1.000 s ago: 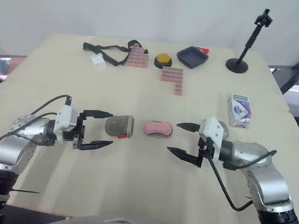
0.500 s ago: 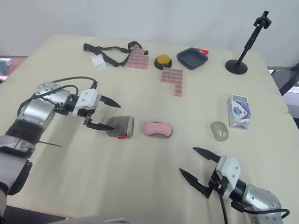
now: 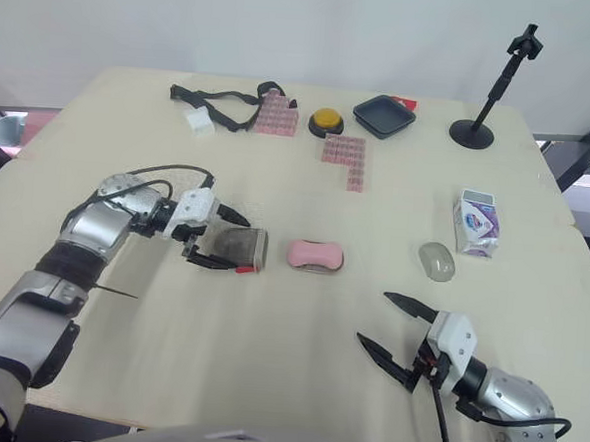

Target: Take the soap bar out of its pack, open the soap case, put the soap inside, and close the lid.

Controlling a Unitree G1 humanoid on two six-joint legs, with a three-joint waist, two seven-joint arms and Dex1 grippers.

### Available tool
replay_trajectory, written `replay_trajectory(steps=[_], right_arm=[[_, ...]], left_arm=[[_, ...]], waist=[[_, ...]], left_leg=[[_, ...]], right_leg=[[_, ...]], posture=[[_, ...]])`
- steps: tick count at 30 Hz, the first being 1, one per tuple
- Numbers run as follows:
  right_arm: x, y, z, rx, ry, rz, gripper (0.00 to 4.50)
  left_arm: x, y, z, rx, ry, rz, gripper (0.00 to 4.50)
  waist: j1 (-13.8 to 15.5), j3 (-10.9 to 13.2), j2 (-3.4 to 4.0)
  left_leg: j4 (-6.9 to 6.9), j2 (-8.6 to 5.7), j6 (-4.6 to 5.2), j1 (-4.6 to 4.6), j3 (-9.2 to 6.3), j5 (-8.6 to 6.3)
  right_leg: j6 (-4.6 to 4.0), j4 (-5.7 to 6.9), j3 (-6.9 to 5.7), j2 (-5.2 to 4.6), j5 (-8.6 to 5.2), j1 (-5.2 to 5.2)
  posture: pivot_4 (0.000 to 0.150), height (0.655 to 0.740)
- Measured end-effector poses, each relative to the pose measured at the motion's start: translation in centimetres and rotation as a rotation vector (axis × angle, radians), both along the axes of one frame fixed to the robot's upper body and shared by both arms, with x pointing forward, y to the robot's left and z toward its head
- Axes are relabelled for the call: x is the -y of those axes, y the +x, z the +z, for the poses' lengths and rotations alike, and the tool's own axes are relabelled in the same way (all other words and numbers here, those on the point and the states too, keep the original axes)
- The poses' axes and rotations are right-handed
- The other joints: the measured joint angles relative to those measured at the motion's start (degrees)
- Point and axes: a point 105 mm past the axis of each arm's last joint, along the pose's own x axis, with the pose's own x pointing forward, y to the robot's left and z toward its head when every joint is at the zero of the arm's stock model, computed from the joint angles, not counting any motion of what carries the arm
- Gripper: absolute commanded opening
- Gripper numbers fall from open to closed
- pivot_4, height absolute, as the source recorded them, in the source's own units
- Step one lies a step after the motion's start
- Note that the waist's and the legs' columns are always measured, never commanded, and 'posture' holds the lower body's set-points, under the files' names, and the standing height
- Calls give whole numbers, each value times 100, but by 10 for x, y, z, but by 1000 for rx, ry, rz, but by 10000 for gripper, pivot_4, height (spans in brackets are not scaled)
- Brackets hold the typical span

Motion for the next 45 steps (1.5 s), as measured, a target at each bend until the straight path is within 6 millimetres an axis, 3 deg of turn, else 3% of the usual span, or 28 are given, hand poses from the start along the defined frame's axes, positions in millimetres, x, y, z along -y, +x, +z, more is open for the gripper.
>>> replay_trajectory(steps=[9,13,19,24,29,31,36,45], right_arm=[[-4,8,10,18,-15,13,44301],[-5,8,9,4,-23,21,45000],[-4,7,11,-8,-52,42,45000],[-7,16,29,4,-193,169,45000],[-25,49,67,22,-343,268,45000],[-36,57,73,4,-384,303,45000],[-66,74,69,-53,-452,376,45000],[-88,101,55,-134,-575,379,45000]], left_arm=[[2,1,-12,15,-11,65,45000],[2,3,-11,37,-16,76,34811],[3,2,-10,54,-15,59,34795],[3,-8,-6,43,-27,-11,34795],[-1,-21,-6,27,-28,-66,34795],[-1,-24,-5,30,-29,-75,34795],[2,-27,-7,25,-32,-77,34795],[10,-29,-5,41,-48,-84,34795]], waist=[[11,0,0],[12,0,0],[10,0,0],[-19,1,0],[-32,2,0],[-13,2,0],[17,3,1],[23,3,2]], left_leg=[[0,0,0,-2,-4,0],[0,0,0,-3,-3,0],[0,0,0,-3,-4,0],[0,0,0,2,-3,1],[-3,4,1,12,-6,3],[-4,6,2,15,-9,4],[-4,5,1,10,-9,4],[-4,7,-31,7,-6,22]], right_leg=[[0,-2,-4,0,0,0],[0,-3,-4,0,0,0],[0,-4,-4,0,0,0],[1,-2,0,2,1,2],[1,0,-4,8,1,6],[0,-2,-11,8,0,5],[0,0,-18,6,0,-12],[1,5,-19,7,1,-16]], posture=[[1500,7287],[1500,7287],[1500,7287],[1500,7287],[1500,7287],[1500,7287],[1500,7287],[1500,7287]])
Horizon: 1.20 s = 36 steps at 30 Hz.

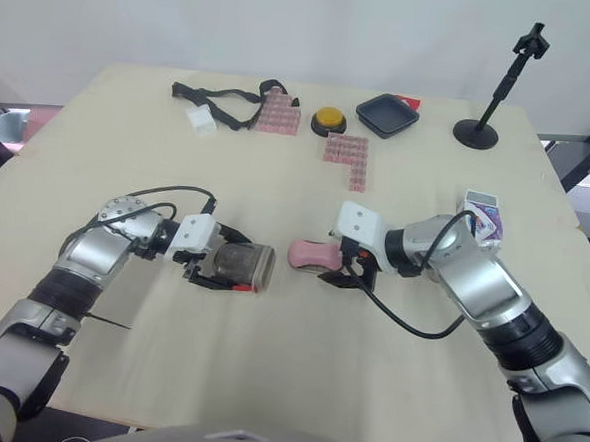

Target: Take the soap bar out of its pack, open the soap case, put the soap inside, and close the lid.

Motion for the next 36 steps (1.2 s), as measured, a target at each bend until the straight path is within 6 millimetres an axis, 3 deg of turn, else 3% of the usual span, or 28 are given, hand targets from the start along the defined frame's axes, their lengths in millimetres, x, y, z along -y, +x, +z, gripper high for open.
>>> replay_trajectory(steps=[12,18,21,22,24,31,36], right_arm=[[-8,5,-28,-59,-57,-12,45000],[-12,9,-31,-53,-47,-9,45000],[-14,9,-31,-50,-43,-5,37305],[-16,9,-32,-49,-40,-1,31852],[-16,9,-31,-40,-38,1,26153],[-14,10,-29,-11,-49,12,25175],[4,6,-22,2,-113,48,25175]], left_arm=[[1,-5,-4,-14,-5,10,34795],[2,-6,-4,-16,-8,18,34795],[3,-6,-2,-9,-10,15,34795],[4,-6,-2,-5,-11,13,34795],[4,-6,-2,-4,-11,12,34795],[4,-5,-2,-1,-17,22,34795],[5,-3,-3,-1,-24,40,34795]], waist=[[17,0,0],[-8,1,0],[-16,1,0],[-20,1,0],[-20,1,0],[-11,1,0],[19,3,2]], left_leg=[[0,2,-14,0,3,4],[0,7,-18,0,4,5],[-1,10,-21,-1,6,7],[-1,10,-24,-2,6,9],[-1,11,-31,0,7,13],[-1,11,-32,3,6,14],[-2,11,-31,1,6,13]], right_leg=[[12,0,0,0,7,1],[18,7,1,6,10,3],[4,11,3,8,3,8],[2,16,5,8,1,9],[0,20,6,8,1,13],[0,20,4,7,0,18],[4,7,-1,7,3,5]], posture=[[1500,7287],[1500,7287],[1500,7287],[1500,7287],[1500,7287],[1500,7287],[1500,7287]])
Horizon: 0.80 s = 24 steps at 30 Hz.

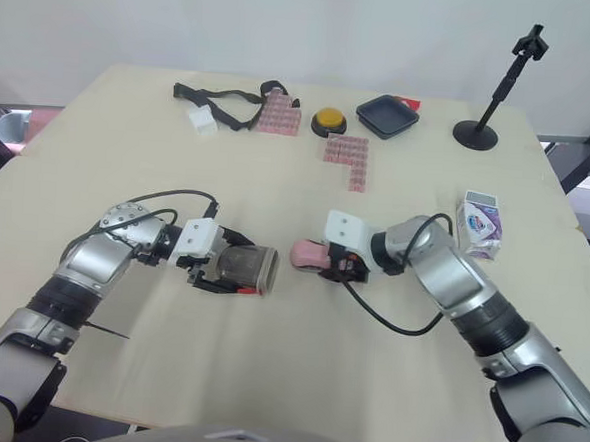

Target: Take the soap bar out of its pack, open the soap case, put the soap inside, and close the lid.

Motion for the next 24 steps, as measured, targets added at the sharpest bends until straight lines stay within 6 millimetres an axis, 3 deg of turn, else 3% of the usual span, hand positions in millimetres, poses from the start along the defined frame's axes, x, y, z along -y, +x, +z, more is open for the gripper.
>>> replay_trajectory(steps=[4,9,24], right_arm=[[5,-11,16,16,-14,76,25175],[-5,-23,25,5,0,124,25175],[-11,-22,16,-54,-30,86,25175]], left_arm=[[2,3,-4,-10,-15,28,34795],[10,6,-3,-5,-47,36,34795],[21,5,3,1,-87,24,34795]], waist=[[0,1,-1],[-2,1,0],[14,1,1]], left_leg=[[-4,10,0,-6,1,0],[-6,16,-1,-7,0,0],[-6,16,-1,-3,1,0]], right_leg=[[30,-5,-8,6,17,-2],[29,-2,-9,11,17,-2],[22,-4,-9,10,13,-3]], posture=[[1500,7287],[1500,7287],[1500,7287]])
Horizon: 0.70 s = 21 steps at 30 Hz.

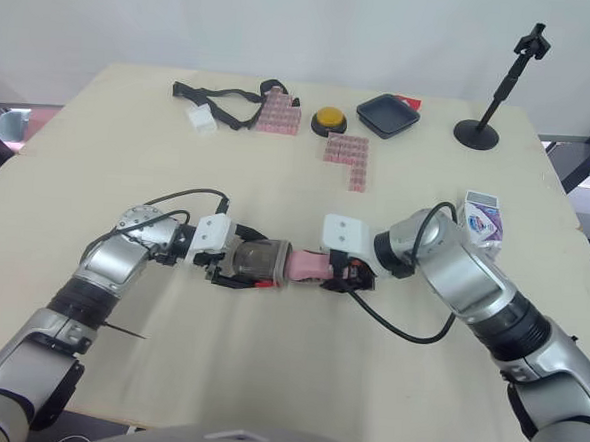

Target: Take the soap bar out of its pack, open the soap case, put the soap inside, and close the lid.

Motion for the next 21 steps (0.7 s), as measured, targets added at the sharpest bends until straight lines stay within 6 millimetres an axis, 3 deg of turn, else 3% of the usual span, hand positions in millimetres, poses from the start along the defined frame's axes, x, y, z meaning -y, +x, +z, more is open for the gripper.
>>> replay_trajectory(steps=[9,21], right_arm=[[-22,4,11,-10,-39,17,25175],[-26,5,12,-6,-85,0,25175]], left_arm=[[12,1,3,19,-43,6,34795],[16,2,3,36,-46,18,34795]], waist=[[-1,1,1],[41,1,1]], left_leg=[[0,1,-6,3,0,3],[-1,1,-15,1,0,4]], right_leg=[[2,3,-2,1,1,-1],[8,-1,-1,3,5,-1]], posture=[[1500,7287],[1500,7287]])
